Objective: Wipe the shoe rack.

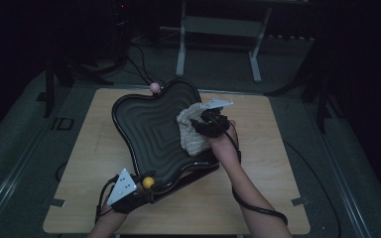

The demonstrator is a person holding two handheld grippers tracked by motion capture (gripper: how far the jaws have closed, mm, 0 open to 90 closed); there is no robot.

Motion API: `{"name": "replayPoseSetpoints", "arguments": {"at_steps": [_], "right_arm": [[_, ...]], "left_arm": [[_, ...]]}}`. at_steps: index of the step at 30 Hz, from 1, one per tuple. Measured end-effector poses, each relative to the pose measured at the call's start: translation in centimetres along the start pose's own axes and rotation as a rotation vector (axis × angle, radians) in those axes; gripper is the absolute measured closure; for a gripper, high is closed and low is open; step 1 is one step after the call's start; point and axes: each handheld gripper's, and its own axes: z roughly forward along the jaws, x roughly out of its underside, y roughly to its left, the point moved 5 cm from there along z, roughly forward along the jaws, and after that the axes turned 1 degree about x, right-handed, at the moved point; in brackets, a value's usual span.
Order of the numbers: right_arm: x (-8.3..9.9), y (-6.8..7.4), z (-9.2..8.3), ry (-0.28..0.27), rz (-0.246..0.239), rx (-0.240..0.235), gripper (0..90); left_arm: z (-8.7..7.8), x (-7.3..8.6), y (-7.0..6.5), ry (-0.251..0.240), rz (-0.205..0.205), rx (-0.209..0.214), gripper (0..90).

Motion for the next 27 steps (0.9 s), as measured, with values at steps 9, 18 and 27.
{"name": "replayPoseSetpoints", "arguments": {"at_steps": [9, 18, 27], "right_arm": [[1.7, 0.3, -0.8, 0.012, -0.008, -0.004, 66.8], [4.1, 0.9, -1.9, 0.005, -0.035, 0.003, 67.0], [5.8, 1.6, -2.6, -0.045, -0.051, 0.012, 67.0]], "left_arm": [[0.0, 0.0, 0.0, -0.002, -0.003, 0.000, 59.5], [0.0, 0.0, 0.0, 0.002, -0.002, -0.002, 59.5], [-0.1, 0.0, 0.0, 0.004, -0.001, -0.004, 59.5]]}}
